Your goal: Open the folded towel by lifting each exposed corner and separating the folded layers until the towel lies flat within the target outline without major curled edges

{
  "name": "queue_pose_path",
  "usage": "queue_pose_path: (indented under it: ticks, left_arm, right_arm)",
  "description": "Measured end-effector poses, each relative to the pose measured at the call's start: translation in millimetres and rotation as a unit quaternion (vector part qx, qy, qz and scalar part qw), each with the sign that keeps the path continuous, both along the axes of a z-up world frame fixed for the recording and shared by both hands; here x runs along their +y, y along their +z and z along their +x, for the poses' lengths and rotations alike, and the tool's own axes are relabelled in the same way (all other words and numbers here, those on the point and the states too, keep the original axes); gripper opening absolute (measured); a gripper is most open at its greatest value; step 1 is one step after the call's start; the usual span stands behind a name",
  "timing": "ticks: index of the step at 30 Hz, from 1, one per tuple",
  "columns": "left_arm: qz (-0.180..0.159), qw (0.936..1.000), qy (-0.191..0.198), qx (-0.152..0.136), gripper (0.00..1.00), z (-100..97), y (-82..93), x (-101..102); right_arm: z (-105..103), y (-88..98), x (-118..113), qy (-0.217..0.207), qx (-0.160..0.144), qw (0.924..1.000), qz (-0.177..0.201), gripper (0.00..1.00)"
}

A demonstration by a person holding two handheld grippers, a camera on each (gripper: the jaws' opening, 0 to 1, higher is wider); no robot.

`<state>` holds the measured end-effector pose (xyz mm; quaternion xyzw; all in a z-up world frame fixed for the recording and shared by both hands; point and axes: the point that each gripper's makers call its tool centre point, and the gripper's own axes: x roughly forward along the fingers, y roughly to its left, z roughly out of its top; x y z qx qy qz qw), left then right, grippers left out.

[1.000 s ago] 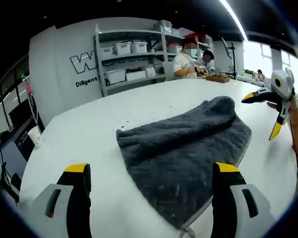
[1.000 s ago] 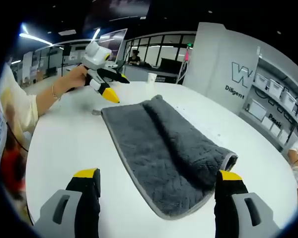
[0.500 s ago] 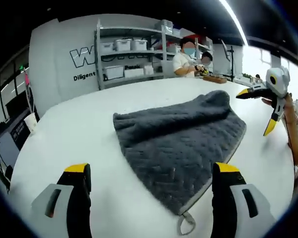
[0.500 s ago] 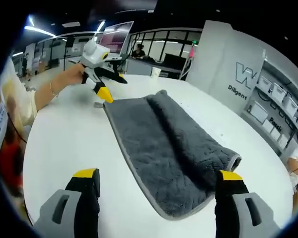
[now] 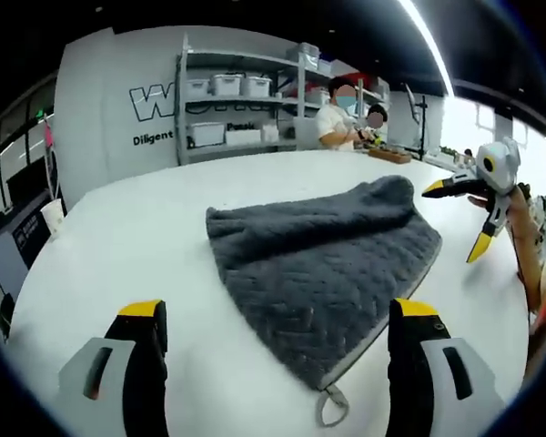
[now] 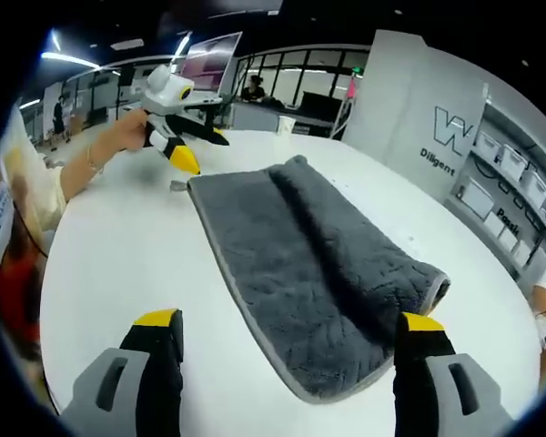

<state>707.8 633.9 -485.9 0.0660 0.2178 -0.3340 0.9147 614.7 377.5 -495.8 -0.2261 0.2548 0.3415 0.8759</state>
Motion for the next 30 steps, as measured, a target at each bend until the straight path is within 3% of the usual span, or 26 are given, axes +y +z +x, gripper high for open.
queue_pose_path:
  ticks: [4,6,9,14,21,30]
  left_arm:
    - [0.003,1.0000,-0.006,0.006,0.99,-1.9,-2.5,-2]
    - [0.003,0.9999,-0.010,0.012,0.99,-2.5,-4.8,-4]
    - [0.001,0.9997,-0.014,0.019,0.99,-3.6,-7.9,-6]
    - [0.003,0.9995,-0.021,0.024,0.99,-5.2,-10.2,-10]
    - [0.007,0.9992,-0.024,0.031,0.99,-4.1,-15.8,-10]
    - [0.008,0.9989,-0.029,0.035,0.99,-6.0,-19.9,-15]
  right_arm:
    - [-1,-0.2,4,0.007,0.001,1.0000,0.003,0.95]
    - [1,6.8,16,0.017,-0.011,0.9994,0.028,0.94]
    - [-1,7.9,24,0.029,-0.011,0.9989,0.037,0.92]
    - [0,-4.0,38,0.056,-0.017,0.9983,0.004,0.85]
    - [4,-11.9,62,0.077,-0.018,0.9964,0.031,0.73]
    - [10,-23.7,62,0.067,-0.003,0.9967,0.045,0.63]
